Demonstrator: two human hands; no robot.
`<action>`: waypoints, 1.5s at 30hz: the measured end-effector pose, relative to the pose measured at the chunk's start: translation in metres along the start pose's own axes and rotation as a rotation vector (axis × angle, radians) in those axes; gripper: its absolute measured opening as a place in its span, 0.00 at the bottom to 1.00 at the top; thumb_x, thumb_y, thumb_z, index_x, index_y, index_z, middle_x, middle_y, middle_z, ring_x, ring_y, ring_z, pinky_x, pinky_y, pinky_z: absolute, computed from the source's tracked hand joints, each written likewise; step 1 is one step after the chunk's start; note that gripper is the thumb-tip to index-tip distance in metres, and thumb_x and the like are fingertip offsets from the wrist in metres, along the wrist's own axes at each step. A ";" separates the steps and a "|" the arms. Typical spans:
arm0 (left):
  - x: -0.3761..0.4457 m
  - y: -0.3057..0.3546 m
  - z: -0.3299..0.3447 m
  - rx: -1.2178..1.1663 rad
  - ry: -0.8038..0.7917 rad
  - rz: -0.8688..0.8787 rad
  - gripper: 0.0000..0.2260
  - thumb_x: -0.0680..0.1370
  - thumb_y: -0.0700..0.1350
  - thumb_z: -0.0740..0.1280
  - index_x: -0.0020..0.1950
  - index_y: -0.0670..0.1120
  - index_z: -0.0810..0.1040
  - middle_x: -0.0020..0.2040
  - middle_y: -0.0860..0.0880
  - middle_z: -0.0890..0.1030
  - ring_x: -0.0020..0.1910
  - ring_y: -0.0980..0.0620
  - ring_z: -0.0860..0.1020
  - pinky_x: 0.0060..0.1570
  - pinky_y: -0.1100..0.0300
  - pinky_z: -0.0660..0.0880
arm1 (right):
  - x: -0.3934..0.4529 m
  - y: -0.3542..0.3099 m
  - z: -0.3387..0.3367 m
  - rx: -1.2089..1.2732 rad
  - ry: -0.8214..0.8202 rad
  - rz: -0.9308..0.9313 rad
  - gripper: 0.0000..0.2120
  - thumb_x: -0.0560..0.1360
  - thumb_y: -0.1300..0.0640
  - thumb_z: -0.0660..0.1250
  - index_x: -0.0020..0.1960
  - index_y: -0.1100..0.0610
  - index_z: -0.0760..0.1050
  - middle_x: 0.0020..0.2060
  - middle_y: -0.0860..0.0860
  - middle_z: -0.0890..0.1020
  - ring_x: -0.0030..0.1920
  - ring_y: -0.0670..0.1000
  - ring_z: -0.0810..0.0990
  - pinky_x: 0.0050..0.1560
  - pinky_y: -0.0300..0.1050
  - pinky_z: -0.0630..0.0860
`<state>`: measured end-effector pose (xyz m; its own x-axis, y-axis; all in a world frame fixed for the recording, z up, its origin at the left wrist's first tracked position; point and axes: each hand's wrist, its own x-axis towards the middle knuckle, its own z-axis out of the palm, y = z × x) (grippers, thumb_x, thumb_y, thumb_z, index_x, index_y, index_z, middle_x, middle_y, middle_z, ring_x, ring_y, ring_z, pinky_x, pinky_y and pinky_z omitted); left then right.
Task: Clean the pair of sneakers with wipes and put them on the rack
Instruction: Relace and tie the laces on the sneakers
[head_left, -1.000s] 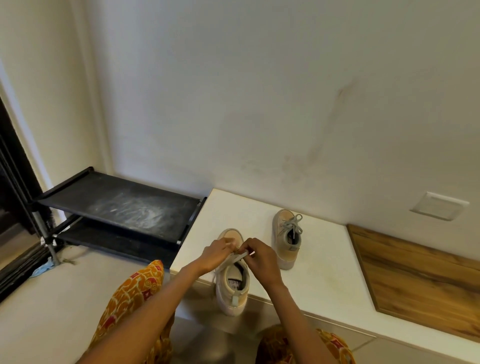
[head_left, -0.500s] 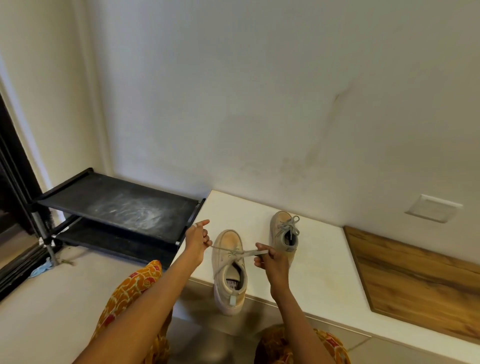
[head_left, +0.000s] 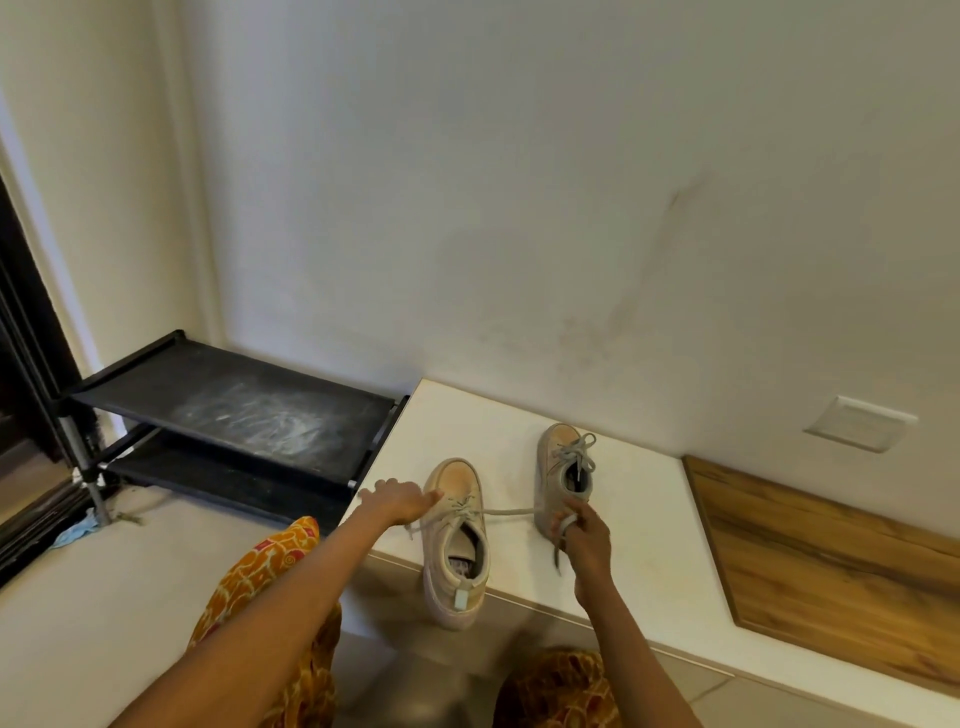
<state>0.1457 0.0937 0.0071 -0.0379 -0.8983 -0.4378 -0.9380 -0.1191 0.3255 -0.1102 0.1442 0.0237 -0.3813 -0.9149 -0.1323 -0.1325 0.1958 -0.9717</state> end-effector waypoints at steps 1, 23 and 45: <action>-0.002 0.006 -0.004 0.105 0.089 -0.001 0.29 0.78 0.66 0.48 0.57 0.45 0.75 0.61 0.44 0.75 0.62 0.43 0.71 0.66 0.43 0.61 | -0.001 0.002 0.002 -0.150 -0.070 -0.071 0.14 0.76 0.67 0.61 0.53 0.52 0.78 0.54 0.56 0.79 0.52 0.54 0.78 0.51 0.47 0.78; -0.003 0.040 -0.016 -0.249 0.048 0.466 0.07 0.74 0.43 0.70 0.46 0.40 0.83 0.33 0.55 0.77 0.33 0.59 0.73 0.41 0.68 0.71 | -0.023 -0.022 0.066 -0.921 -0.342 -0.525 0.09 0.78 0.53 0.62 0.55 0.54 0.77 0.50 0.52 0.81 0.47 0.51 0.79 0.45 0.40 0.74; -0.001 0.035 -0.003 -0.379 0.023 0.440 0.12 0.73 0.42 0.68 0.30 0.51 0.72 0.29 0.53 0.71 0.30 0.58 0.69 0.36 0.68 0.66 | -0.027 -0.015 0.067 -0.839 -0.413 -0.491 0.07 0.80 0.52 0.58 0.56 0.51 0.70 0.50 0.49 0.80 0.45 0.50 0.79 0.43 0.37 0.74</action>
<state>0.1136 0.0886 0.0216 -0.3847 -0.9060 -0.1762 -0.6467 0.1283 0.7519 -0.0372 0.1421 0.0285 0.2060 -0.9781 0.0292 -0.8382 -0.1918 -0.5105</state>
